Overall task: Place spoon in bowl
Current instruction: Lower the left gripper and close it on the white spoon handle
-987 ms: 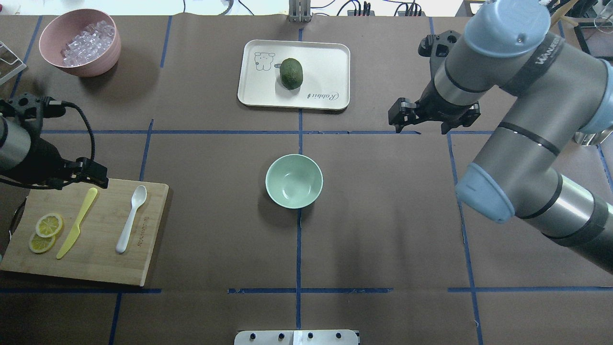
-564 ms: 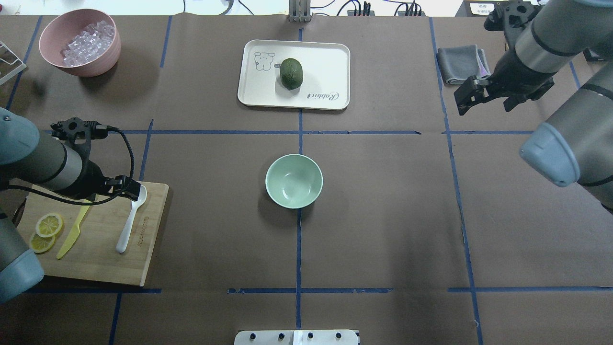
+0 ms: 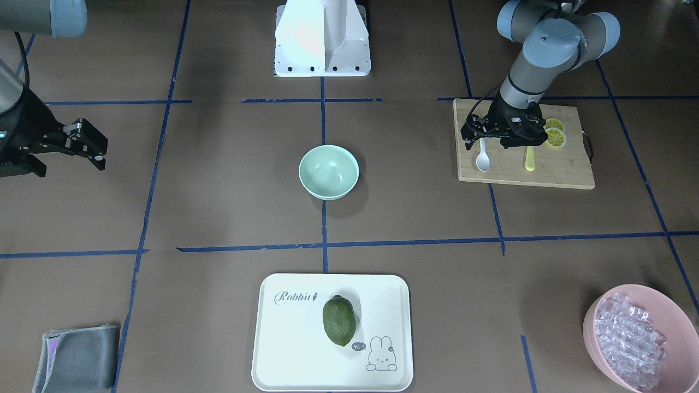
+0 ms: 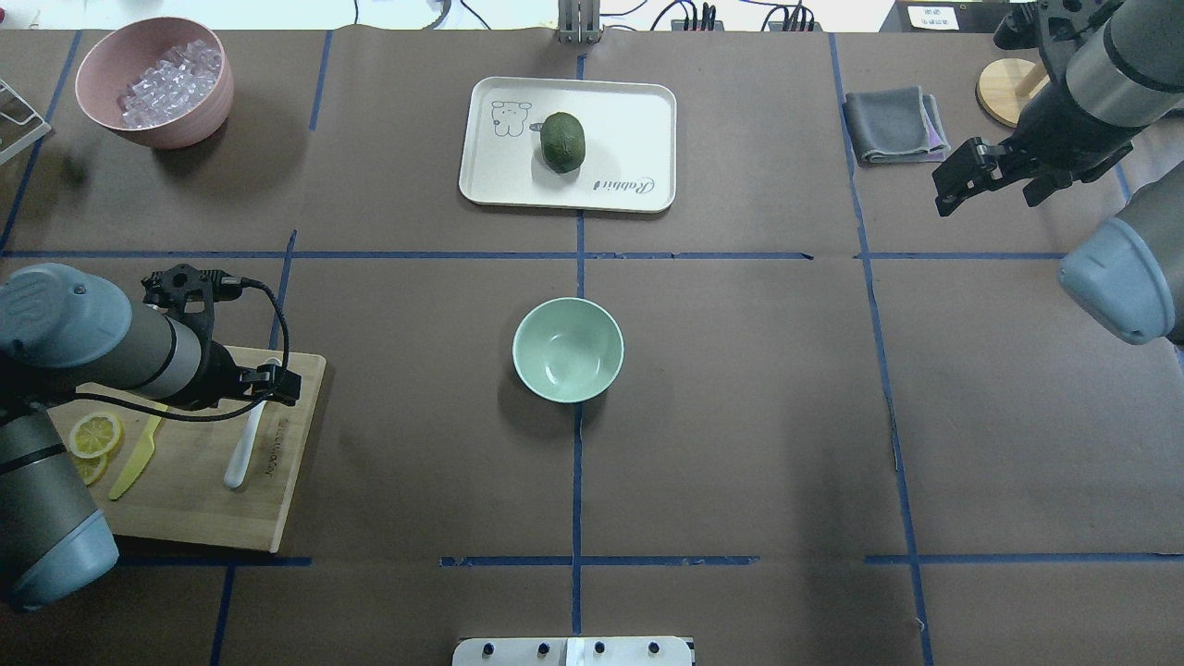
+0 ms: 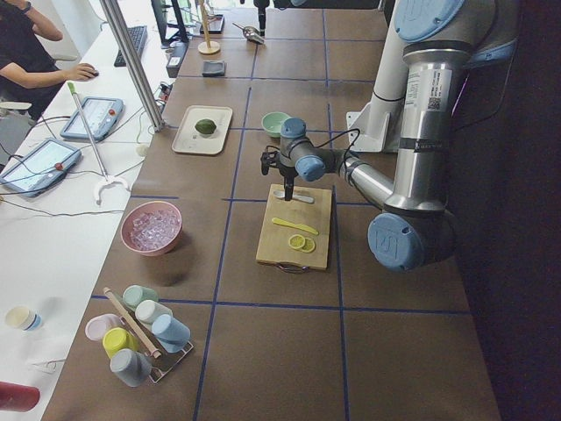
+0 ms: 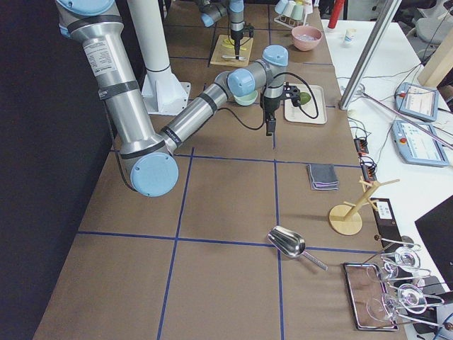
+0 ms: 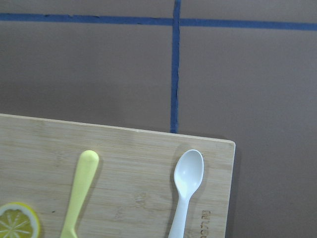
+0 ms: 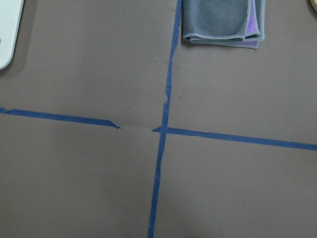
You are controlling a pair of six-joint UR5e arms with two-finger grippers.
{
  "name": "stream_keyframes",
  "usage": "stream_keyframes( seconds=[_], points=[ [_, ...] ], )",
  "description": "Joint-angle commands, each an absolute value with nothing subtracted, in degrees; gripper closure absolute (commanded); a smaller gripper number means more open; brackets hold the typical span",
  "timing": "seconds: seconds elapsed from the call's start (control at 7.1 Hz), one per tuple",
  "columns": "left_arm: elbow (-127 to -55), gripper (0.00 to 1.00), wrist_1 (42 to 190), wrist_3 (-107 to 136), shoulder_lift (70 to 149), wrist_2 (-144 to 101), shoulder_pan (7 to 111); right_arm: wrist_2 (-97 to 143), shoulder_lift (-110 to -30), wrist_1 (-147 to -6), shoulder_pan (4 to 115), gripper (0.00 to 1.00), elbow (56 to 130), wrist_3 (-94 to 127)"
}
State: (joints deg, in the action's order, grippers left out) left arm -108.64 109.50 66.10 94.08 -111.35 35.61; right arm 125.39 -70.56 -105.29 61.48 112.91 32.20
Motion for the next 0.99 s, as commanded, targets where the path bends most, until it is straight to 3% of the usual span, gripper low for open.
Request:
stream_keyframes(
  seconds=[0.0, 0.85],
  points=[
    [-108.2, 0.0, 109.51, 66.36, 93.69, -111.18, 35.25, 125.25, -70.58, -105.29, 61.52, 0.0, 112.94, 32.43],
    [-107.58, 0.15, 109.69, 66.36, 93.87, -111.53, 34.9, 125.07, -70.84, -105.38, 61.52, 0.0, 112.76, 32.52]
  ],
)
